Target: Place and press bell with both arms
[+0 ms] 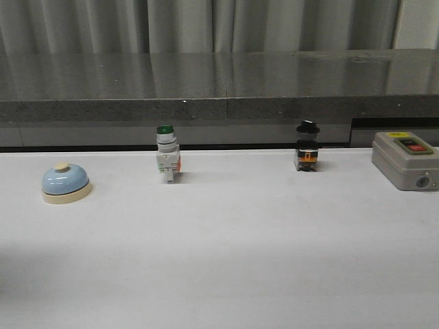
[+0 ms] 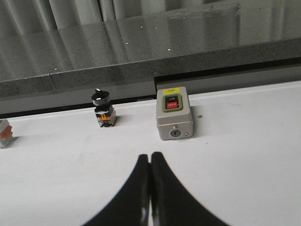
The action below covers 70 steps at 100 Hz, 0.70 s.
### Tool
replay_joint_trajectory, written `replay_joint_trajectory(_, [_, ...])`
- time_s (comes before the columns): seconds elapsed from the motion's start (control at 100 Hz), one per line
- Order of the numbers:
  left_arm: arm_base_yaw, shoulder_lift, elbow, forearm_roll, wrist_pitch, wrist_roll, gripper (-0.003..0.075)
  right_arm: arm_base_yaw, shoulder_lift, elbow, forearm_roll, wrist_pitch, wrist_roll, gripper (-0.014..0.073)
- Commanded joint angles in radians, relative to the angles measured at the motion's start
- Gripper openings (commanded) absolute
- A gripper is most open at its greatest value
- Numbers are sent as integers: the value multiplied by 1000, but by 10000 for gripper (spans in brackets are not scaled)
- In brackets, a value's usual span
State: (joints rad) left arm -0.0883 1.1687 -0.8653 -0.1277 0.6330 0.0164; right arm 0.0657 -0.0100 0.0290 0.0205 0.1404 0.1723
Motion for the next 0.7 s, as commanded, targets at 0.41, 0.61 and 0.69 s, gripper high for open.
replay_joint_trajectory(0.41, [-84,447,-369,58,-48,9,620,-8,-20,-20,0,-84,-8,-64])
replay_joint_trajectory(0.61, [-84,589,-454,58,-48,9,620,-8,-20,-20,0,-84,-8,-64])
replay_joint_trajectory(0.69, [-84,630,-473,58,-46,9,620,-8,-20,-20,0,-84,-8,-64])
